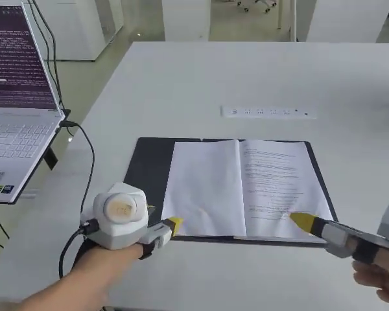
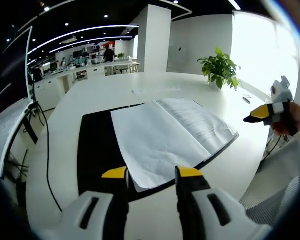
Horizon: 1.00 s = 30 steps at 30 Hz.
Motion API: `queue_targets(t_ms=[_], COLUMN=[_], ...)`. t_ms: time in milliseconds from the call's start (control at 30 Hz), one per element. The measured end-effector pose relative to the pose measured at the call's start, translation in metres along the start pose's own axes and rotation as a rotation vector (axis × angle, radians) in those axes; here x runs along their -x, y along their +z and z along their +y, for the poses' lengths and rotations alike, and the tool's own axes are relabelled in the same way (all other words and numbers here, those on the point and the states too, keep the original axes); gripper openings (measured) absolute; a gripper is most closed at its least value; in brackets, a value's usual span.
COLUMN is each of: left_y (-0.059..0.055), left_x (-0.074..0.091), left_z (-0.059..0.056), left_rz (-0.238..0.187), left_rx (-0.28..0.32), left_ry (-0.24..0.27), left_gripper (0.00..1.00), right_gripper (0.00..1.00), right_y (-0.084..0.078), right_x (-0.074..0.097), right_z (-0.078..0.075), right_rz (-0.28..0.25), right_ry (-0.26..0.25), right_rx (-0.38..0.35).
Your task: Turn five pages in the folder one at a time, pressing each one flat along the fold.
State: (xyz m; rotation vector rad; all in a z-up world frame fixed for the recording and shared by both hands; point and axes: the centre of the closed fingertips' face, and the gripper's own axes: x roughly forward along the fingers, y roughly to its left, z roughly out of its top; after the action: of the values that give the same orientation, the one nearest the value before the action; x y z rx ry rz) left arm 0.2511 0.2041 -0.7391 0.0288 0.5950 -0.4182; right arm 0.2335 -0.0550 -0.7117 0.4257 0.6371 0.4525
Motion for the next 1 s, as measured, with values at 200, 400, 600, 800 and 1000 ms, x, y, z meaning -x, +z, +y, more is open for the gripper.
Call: queue_targets(t_ms=[200, 400, 600, 800, 1000], left_y=[0.011, 0.019, 0.025, 0.022, 0.022], left_x=[0.019, 0.037, 0.048, 0.05, 0.054], left_z=[-0.003, -0.001, -0.002, -0.004, -0.005], left_rz=[-0.028, -0.043, -0.06, -0.061, -0.064], left_rx=[-0.034, -0.037, -0.014, -0.015, -0.012], left_ry=[0.009, 0.033, 0.038, 0.044, 0.049], left_gripper=[0.46, 0.61, 0.63, 0.63, 0.64], right_gripper=[0.59, 0.66, 0.69, 0.7, 0.73], right_y=[0.008, 0.019, 0.028, 0.028, 0.027], right_x=[0.015, 0.032, 0.043, 0.048, 0.049], right_z=[-0.006, -0.013, -0.022, -0.031, -0.035], right_rz=[-0.033, -0.073, -0.103, -0.118, -0.119], right_ry=[-0.069, -0.113, -0.132, -0.144, -0.154], right_rx=[0.109, 0.144, 0.157, 0.136, 0.139])
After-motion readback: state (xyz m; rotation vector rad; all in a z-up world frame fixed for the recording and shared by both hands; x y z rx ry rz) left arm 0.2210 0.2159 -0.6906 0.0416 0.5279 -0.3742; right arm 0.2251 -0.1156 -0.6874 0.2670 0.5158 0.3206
